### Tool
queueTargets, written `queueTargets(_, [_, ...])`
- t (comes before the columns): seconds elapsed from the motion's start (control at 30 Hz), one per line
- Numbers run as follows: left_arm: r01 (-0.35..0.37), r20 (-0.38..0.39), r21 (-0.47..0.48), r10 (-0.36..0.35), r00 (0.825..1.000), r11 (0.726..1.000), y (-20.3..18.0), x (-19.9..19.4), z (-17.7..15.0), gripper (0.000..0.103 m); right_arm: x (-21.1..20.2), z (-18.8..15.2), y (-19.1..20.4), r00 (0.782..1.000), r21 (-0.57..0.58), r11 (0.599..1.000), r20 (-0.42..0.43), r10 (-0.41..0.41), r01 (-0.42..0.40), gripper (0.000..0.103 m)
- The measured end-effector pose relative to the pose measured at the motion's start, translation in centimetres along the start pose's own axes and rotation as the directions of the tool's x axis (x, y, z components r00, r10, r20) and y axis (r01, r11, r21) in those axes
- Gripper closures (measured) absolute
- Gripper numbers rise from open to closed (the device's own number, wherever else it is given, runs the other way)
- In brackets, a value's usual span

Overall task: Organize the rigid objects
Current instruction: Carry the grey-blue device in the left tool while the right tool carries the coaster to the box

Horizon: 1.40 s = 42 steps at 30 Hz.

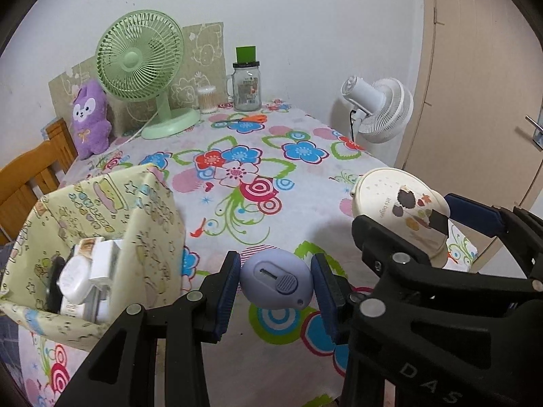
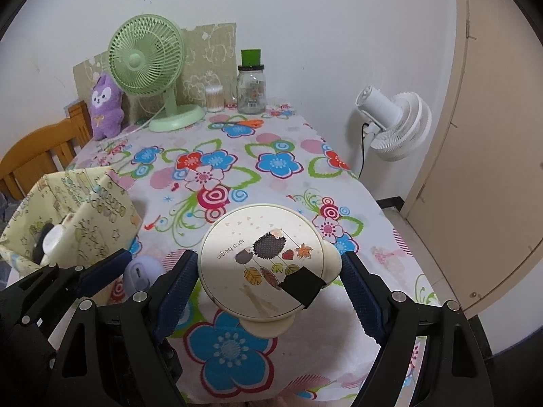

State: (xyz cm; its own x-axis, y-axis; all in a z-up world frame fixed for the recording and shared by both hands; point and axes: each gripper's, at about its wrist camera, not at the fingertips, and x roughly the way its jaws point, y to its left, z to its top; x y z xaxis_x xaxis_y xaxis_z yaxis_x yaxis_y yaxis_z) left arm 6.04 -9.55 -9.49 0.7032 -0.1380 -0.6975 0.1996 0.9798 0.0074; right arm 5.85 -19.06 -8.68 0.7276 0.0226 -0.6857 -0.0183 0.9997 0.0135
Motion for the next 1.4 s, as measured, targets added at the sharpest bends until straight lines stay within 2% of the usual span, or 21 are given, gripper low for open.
queueTargets(0.6, [-0.017, 0.026, 0.004, 0.017, 1.0, 1.0, 3.2, -3.7, 2.2, 0.059, -3.7, 2.1, 2.6, 0.999, -0.003, 1.0, 0.038, 0.027, -0.027, 0.018])
queueTargets(0.83, [-0.018, 0.034, 0.009, 0.018, 0.999, 1.0, 4.5, -4.0, 3.3, 0.059, -4.2, 3.5, 3.7, 0.998, -0.012, 0.999, 0.049, 0.031, -0.03, 0.018])
queueTargets(1.4, [-0.031, 0.002, 0.019, 0.031, 1.0, 0.999, 8.2, -3.1, 4.9, 0.059, -3.1, 5.6, 6.7, 0.997, -0.007, 0.998, 0.042, 0.064, -0.063, 0.018])
